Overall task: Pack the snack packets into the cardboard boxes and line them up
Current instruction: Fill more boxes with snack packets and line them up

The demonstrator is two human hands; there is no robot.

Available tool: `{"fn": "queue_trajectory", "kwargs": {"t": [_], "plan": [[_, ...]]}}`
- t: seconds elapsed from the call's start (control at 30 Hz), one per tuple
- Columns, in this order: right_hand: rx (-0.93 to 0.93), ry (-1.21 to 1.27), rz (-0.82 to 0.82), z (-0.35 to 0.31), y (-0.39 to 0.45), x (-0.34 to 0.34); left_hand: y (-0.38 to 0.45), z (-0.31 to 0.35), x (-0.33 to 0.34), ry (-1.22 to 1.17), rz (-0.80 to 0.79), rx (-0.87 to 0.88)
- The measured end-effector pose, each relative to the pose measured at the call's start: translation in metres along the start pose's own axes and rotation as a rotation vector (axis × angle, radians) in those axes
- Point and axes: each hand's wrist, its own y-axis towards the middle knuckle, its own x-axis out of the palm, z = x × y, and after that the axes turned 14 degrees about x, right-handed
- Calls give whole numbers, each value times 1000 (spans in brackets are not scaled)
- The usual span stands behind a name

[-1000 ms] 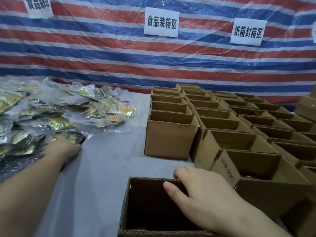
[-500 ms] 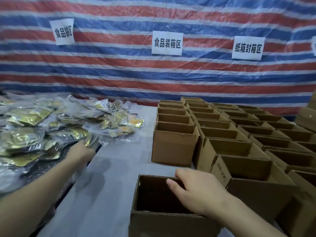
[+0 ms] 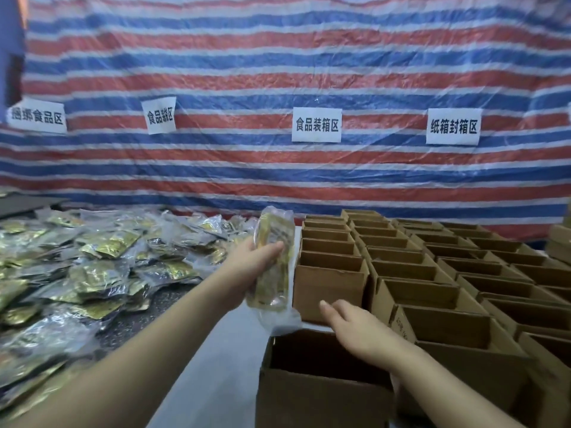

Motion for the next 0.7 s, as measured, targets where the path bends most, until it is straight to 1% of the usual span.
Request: {"fn": "queue_trajectory", "kwargs": {"t": [0.03, 0.07, 0.1, 0.17, 0.2, 0.23, 0.27, 0.33, 0.43, 0.5, 0.57, 0.63, 0.7], "plan": [[1, 182, 13, -6, 0, -8, -2, 5, 14, 2, -1, 42], [-1, 386, -18, -15, -2, -17, -4, 9, 27, 3, -2, 89], [-4, 583, -86, -22, -3, -26, -7, 12, 39, 13, 0, 143], [-64, 884, -322, -31, -6, -40, -9, 17, 63, 61, 20, 241], [-111, 982, -437, -35, -8, -44, -10, 19, 72, 103, 28, 277], [-135, 1077, -512, -37, -10, -45, -9, 19, 80, 154, 28, 301], [-134, 1156, -541, -40, -11, -44, -9, 19, 87, 199, 28, 320], [-132, 1280, -515, -41, -8, -36, -8, 19, 95, 228, 29, 353], [-195, 1468, -491, -38, -6, -28, -10, 16, 105, 111, 33, 334], [-235, 1463, -430, -35, -5, -25, -12, 15, 112, 117, 46, 315], [-251, 1413, -311, -30, -3, -24, -15, 14, 114, 233, 55, 366], [-286, 1332, -206, -21, 1, -25, -19, 13, 103, 388, 71, 440], [-316, 1276, -152, -9, 2, -28, -23, 4, 81, 463, 17, 451]]}}
